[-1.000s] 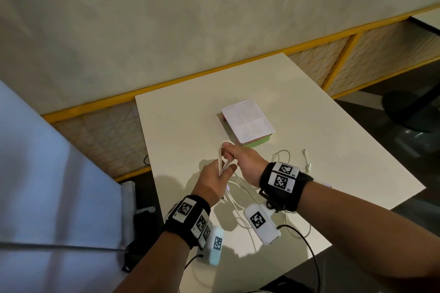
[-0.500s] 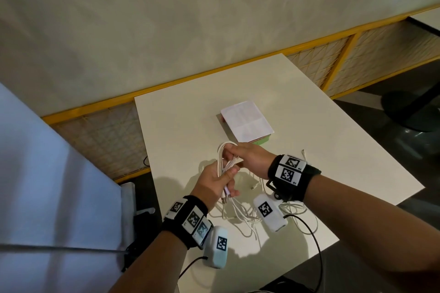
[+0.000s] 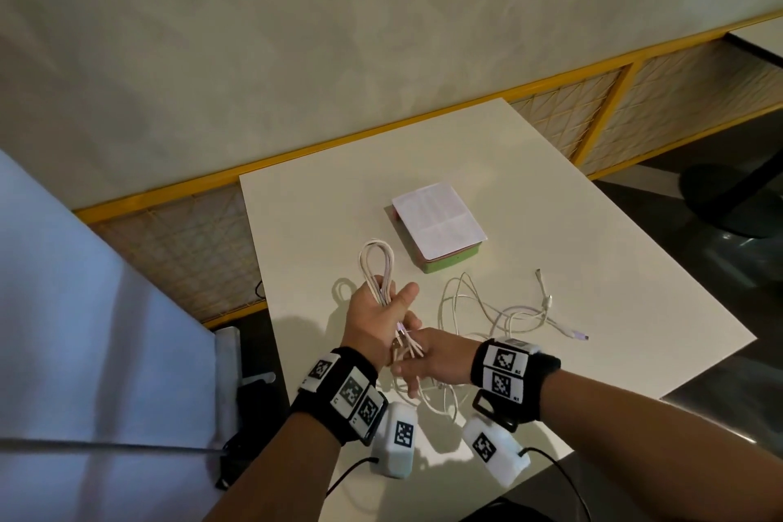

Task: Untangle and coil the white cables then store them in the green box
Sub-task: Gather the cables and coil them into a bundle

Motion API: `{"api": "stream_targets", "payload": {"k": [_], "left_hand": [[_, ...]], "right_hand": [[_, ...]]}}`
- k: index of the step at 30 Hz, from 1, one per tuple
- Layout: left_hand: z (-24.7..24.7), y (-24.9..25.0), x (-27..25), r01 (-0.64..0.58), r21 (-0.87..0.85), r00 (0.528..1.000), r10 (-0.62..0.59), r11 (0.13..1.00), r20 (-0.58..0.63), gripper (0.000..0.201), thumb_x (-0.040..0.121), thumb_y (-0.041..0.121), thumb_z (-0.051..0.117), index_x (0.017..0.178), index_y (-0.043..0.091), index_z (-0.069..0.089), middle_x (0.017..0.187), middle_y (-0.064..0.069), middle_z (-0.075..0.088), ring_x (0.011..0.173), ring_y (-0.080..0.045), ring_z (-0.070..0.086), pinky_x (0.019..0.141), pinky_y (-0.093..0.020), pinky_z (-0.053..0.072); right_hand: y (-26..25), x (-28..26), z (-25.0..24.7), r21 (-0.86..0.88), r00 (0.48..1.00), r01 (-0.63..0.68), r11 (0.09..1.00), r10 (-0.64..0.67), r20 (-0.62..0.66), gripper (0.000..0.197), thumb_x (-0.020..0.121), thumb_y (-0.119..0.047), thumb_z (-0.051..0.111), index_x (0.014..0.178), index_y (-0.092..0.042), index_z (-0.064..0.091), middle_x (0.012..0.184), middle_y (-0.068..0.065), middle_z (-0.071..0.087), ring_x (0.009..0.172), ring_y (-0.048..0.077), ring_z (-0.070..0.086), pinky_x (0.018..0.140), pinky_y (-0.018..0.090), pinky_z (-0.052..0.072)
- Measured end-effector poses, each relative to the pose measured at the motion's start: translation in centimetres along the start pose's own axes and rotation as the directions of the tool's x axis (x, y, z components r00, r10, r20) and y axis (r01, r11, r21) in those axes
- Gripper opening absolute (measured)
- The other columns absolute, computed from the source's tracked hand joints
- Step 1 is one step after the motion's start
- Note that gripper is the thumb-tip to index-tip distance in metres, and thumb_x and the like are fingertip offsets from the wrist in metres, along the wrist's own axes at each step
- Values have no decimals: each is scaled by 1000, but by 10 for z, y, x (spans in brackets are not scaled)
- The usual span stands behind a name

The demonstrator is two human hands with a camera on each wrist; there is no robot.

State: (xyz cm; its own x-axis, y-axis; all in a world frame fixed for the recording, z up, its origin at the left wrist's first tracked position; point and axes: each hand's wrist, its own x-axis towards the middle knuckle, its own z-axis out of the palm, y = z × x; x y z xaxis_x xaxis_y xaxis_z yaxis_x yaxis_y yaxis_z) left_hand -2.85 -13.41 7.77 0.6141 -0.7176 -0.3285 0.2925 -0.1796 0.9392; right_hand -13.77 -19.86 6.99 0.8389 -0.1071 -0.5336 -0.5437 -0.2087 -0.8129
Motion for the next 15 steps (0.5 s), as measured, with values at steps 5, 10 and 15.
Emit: {"api": "stream_targets", "payload": {"k": [5, 10, 15], "left_hand": [[-1, -4, 0, -43, 11, 997, 44, 999, -64, 18, 93, 11, 62, 81, 5, 51, 48, -4, 59, 39, -21, 56, 48, -29, 50], [-6, 2, 7, -37, -28, 992, 34, 999, -124, 18, 96, 12, 59, 81, 7, 49, 42, 1, 50, 31, -14, 48, 43, -26, 48], [-17, -1, 13, -37, 5, 993, 38, 999, -114, 22, 96, 16, 59, 78, 10, 49, 36, 3, 43, 29, -14, 39, 50, -29, 39]], "right_hand": [[-1, 6, 5, 50, 997, -71, 996, 72, -20, 15, 78, -33, 57, 65, -24, 60, 73, -6, 61, 75, 12, 52, 79, 29, 43], [-7, 3, 4, 198, 999, -41, 979, 37, 22, 27, 82, -22, 51, 57, -25, 61, 52, -3, 64, 56, 15, 56, 66, 26, 41], [-2, -2, -5, -121, 988, -135, 984, 143, 65, 40, 83, -54, 55, 72, -16, 58, 51, 0, 57, 49, 13, 54, 68, 24, 44]]}}
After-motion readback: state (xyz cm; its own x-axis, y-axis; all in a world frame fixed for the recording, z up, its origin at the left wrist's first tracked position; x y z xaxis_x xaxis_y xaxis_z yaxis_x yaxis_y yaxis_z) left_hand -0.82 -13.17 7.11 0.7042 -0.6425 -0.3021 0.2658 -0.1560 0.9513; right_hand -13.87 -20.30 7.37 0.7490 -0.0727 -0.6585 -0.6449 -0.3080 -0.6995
